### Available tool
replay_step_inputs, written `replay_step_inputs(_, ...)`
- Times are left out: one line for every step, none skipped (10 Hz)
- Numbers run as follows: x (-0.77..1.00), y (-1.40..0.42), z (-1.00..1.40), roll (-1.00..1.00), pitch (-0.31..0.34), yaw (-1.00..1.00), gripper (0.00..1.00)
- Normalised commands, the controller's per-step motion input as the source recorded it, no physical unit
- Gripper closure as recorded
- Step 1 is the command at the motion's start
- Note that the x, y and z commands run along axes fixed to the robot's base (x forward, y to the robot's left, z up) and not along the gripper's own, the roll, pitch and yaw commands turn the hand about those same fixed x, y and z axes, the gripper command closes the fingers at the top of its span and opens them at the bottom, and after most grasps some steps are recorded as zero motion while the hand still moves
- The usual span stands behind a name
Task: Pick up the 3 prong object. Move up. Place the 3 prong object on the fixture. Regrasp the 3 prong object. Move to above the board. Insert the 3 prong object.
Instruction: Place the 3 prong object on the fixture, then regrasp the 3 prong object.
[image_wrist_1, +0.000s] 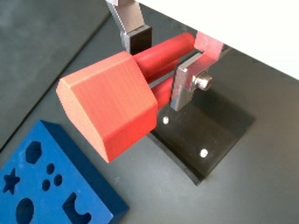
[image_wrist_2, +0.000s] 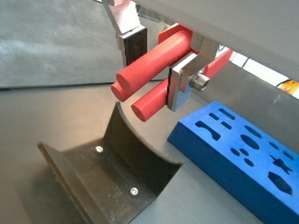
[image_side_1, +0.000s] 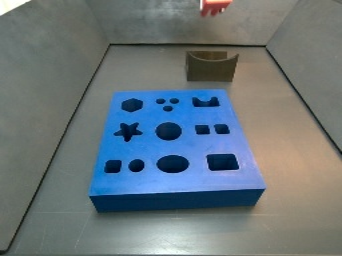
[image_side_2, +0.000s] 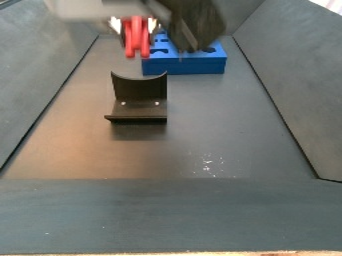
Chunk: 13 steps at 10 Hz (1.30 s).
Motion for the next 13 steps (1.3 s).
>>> replay_step_inputs(0.15,0.09,-1.0,-1.0,0.018,-0.13,1.0)
replay_step_inputs(0.17,0.1,-1.0,-1.0,0.04,-0.13,1.0)
replay_step_inputs(0.18,0.11,-1.0,-0.9,0.042,-0.12,1.0)
replay_step_inputs(0.19,0.12,-1.0,-0.69,0.04,-0.11,1.0)
replay_step_inputs(0.19,0.12,-1.0,-0.57,0.039,-0.11,1.0)
replay_step_inputs(0.2,0.13,-0.96,-0.36,0.047,-0.1,1.0)
replay_step_inputs(0.16,0.09,-0.7,-0.22,0.047,-0.09,1.0)
replay_step_inputs(0.12,0.08,-0.51,-0.19,0.04,-0.09,1.0)
replay_step_inputs(0.11,0.07,-0.38,-0.18,0.032,-0.1,1.0)
replay_step_inputs(0.0,0.0,0.0,0.0,0.0,0.0,0.0)
replay_step_inputs(0.0,0.0,1.0,0.02,0.017,-0.04,0.0)
replay_step_inputs(0.0,0.0,1.0,0.03,0.02,-0.04,0.0)
replay_step_inputs(-0.02,0.0,1.0,0.03,0.03,-0.02,0.0)
